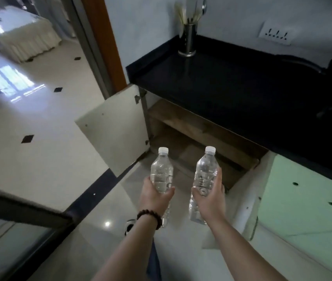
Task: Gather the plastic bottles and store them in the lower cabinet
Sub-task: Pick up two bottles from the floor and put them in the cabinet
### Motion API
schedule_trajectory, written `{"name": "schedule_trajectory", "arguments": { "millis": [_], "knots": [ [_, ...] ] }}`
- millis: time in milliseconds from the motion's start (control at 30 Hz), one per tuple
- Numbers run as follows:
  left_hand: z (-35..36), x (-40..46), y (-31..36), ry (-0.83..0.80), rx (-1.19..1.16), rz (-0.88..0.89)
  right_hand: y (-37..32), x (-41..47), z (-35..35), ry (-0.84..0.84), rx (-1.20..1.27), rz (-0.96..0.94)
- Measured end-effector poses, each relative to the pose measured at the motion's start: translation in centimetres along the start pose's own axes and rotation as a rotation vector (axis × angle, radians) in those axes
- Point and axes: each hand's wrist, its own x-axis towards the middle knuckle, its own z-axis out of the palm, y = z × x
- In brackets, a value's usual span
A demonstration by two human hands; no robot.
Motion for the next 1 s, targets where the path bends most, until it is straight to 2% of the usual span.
{"name": "schedule_trajectory", "arguments": {
  "millis": [300,533,633,833,1000],
  "knots": [
    [-0.9,16.8,4.2,-0.415,0.177,0.038,-1.8,7.7,6.6,0.324,-0.005,0.270],
    [4.2,24.1,6.0,-0.722,0.244,-0.065,-0.1,13.5,7.5,0.383,0.024,0.384],
    [9.2,26.5,5.3,-0.741,0.254,-0.032,2.7,17.4,7.2,0.397,0.066,0.416],
    [21.3,32.5,3.7,-0.677,0.207,0.118,11.3,27.6,7.3,0.452,0.216,0.396],
    [29.7,37.5,4.2,-0.611,0.220,0.253,16.9,35.7,6.5,0.424,0.361,0.428]
  ]
}}
